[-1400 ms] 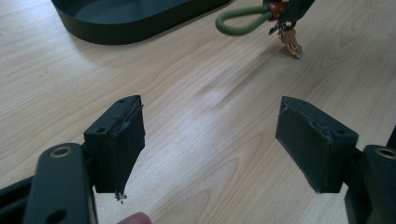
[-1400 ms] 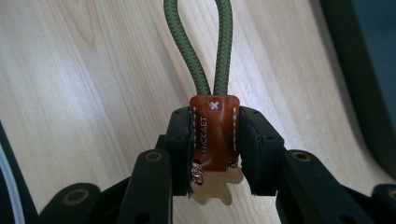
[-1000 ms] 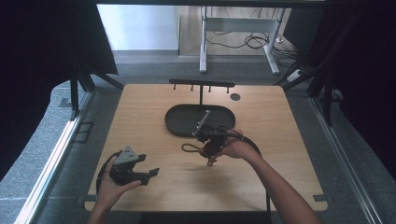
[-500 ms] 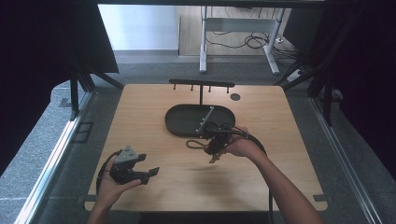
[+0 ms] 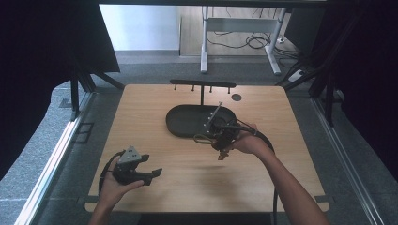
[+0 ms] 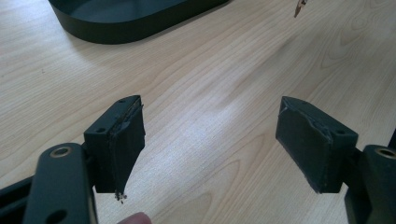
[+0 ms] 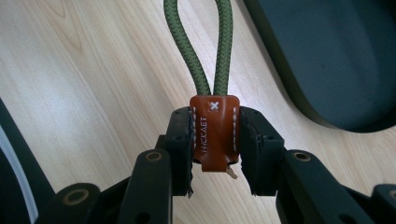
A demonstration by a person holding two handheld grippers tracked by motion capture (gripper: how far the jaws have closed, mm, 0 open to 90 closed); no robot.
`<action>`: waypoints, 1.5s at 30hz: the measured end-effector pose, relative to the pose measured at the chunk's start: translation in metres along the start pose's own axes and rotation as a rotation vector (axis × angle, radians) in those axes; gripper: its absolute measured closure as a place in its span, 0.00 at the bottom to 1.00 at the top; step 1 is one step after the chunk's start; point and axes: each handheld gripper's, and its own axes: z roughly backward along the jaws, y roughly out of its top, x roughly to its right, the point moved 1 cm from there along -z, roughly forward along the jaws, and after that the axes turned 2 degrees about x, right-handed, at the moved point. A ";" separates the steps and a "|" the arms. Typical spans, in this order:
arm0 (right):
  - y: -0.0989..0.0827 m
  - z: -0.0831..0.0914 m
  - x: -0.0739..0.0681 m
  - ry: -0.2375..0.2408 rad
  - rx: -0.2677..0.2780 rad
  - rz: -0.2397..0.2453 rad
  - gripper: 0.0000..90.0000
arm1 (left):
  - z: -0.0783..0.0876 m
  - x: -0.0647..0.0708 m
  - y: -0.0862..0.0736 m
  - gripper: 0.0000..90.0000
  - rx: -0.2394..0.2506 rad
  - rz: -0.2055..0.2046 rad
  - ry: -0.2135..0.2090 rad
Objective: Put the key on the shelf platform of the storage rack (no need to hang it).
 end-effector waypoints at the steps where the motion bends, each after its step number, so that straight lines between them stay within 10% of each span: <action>1: 0.000 0.001 0.001 -0.005 -0.002 -0.002 0.74 | 0.000 0.000 0.000 0.27 0.000 0.000 0.000; 45: 0.019 0.005 0.055 -0.059 -0.009 -0.089 0.74 | 0.001 0.001 0.001 0.27 0.002 -0.010 0.001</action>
